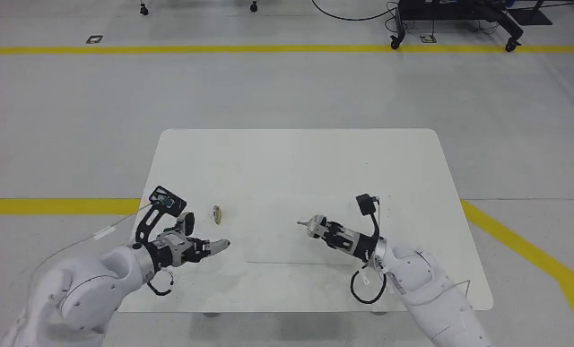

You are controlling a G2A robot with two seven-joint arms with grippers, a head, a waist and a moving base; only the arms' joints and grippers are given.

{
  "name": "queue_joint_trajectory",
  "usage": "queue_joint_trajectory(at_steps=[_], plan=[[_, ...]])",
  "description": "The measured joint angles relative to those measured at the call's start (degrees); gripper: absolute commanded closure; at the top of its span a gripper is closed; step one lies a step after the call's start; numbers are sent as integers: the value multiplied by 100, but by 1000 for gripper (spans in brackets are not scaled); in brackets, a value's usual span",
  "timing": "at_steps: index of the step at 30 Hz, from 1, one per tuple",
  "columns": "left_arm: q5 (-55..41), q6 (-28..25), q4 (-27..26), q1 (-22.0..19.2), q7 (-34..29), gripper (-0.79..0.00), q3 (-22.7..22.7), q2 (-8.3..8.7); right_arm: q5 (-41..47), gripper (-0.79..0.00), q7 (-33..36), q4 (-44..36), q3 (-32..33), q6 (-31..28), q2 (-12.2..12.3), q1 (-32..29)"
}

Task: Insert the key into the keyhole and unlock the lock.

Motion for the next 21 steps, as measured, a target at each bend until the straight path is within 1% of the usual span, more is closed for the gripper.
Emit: queue_joint_trajectory(at_steps=[2, 3, 5, 6, 8, 9, 13, 15, 19, 21], plan=[[805, 520, -276, 368, 47, -785, -158, 0, -428, 0, -355, -122, 25, 83, -13, -78], [1109, 655, -243, 501, 143, -785, -170, -9, -679, 0, -573, -194, 32, 127, -21, -133], [1190, 665, 50, 491, 286, -785, -115, -21, -946, 0, -844, -277, 35, 160, -35, -210], [1003, 590, 302, 379, 367, -785, 2, -37, -1095, 0, -1022, -313, 58, 191, -40, -250], [604, 440, 742, 89, 463, -754, 242, -66, -1263, 0, -1305, -359, 114, 228, -48, -314], [472, 359, 1059, -157, 516, -751, 434, -88, -1327, 0, -1491, -387, 161, 232, -52, -354], [486, 163, 1985, -1002, 729, -720, 1088, -181, -1438, 0, -2029, -457, 347, 233, -59, -458], [465, 146, 2371, -1409, 809, -631, 1376, -238, -1397, 0, -2192, -472, 403, 218, -64, -501], [510, 249, 2913, -2068, 890, -579, 1860, -352, -1386, 0, -2198, -471, 407, 216, -65, -505], [403, 356, 3167, -2375, 1059, -385, 2074, -428, -1387, 0, -2196, -471, 406, 216, -65, -504]])
